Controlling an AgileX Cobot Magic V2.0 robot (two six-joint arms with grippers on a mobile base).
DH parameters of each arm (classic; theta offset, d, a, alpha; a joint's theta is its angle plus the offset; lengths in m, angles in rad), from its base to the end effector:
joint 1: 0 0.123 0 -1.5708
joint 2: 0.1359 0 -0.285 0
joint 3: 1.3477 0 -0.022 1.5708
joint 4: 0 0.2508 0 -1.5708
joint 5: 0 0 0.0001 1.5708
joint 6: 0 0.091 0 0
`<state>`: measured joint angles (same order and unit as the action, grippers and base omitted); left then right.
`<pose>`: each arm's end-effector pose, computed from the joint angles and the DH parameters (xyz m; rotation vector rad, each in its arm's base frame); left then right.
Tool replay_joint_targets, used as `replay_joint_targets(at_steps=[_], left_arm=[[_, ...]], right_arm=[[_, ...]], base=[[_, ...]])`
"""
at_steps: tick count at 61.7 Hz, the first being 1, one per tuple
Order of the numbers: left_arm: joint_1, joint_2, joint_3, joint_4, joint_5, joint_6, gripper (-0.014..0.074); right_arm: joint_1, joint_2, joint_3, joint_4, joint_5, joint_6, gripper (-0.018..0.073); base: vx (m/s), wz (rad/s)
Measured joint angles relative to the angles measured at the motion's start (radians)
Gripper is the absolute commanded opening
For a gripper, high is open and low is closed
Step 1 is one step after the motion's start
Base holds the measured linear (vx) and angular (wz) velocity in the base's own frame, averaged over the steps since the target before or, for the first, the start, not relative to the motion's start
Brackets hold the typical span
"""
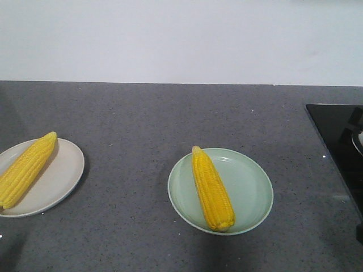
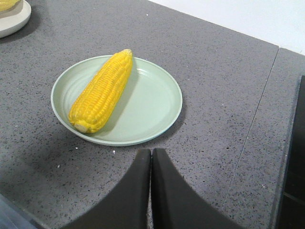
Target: Distribute corn equally
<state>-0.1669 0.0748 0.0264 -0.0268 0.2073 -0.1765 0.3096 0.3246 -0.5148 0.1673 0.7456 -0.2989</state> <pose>0.0602 -0.0107 0.1810 -0.0283 1.7999 -0.2695 0.0548 0.0283 0.2992 -0.5576 1.9567 0.1994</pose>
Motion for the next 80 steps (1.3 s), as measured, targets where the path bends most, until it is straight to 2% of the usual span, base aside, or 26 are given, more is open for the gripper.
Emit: replay_joint_targets(at_steps=[15, 35, 80], left_arm=[[0.011, -0.085, 0.0, 0.064, 0.007, -0.002, -0.0006], [0.132, -0.085, 0.0, 0.073, -0.045, -0.002, -0.0006], [0.14, -0.085, 0.0, 0.073, -0.053, -0.003, -0.0006]], right_arm=[[0.0, 0.0, 0.001, 0.0, 0.001, 0.0, -0.0006], [0.0, 0.0, 0.001, 0.0, 0.002, 0.0, -0.0006], [0.0, 0.0, 0.001, 0.0, 0.019, 0.0, -0.0006]], base=[[0.0, 0.0], [0.0, 0.0], [0.0, 0.0]])
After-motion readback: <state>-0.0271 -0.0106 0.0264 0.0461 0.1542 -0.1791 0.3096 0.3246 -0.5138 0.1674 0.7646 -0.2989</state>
